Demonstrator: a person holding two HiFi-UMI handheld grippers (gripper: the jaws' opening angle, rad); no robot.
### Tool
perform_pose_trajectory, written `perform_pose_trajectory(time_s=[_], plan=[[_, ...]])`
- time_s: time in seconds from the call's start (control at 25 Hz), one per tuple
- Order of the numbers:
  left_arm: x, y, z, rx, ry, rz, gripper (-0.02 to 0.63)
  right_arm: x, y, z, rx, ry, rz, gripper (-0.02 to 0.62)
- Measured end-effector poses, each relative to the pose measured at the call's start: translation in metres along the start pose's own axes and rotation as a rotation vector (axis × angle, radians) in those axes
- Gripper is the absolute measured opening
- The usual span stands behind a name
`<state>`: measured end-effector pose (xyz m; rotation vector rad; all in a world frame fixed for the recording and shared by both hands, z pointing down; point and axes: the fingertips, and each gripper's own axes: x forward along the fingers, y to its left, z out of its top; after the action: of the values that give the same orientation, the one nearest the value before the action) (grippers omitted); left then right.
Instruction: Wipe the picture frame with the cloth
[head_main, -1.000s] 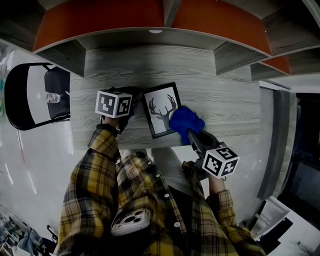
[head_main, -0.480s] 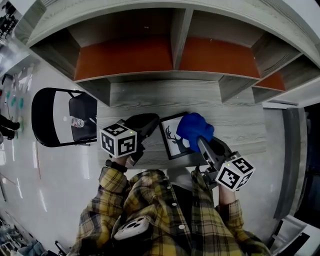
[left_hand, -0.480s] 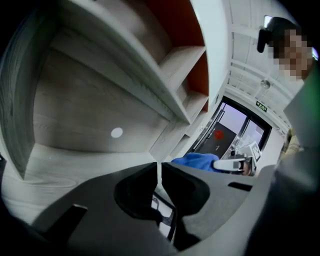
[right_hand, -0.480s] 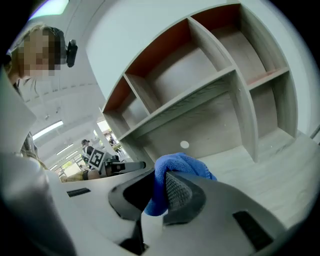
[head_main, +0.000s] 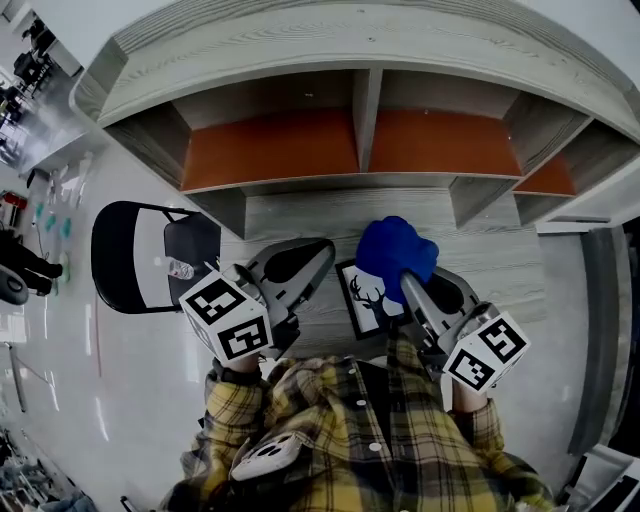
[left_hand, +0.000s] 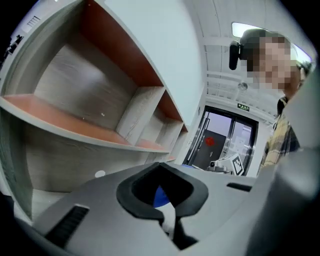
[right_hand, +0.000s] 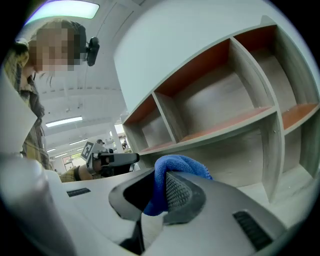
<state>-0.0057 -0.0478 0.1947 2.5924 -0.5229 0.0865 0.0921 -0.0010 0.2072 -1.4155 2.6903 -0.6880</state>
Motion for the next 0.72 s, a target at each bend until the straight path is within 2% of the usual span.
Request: perform_pose_trajectory(time_s=[0.28,0.72], plan=[[0.005,-0.015,0.009,0.041,-0.009,-0.034,0.005,0.007,0.017,0.022,-0.08,-0.011,0.048,0.049],[0.003,-0.03,-0.004,0.039,0.013,-0.066,0.005,0.002,0.027,0.013,-0.072,0.015,0.046,0.049]])
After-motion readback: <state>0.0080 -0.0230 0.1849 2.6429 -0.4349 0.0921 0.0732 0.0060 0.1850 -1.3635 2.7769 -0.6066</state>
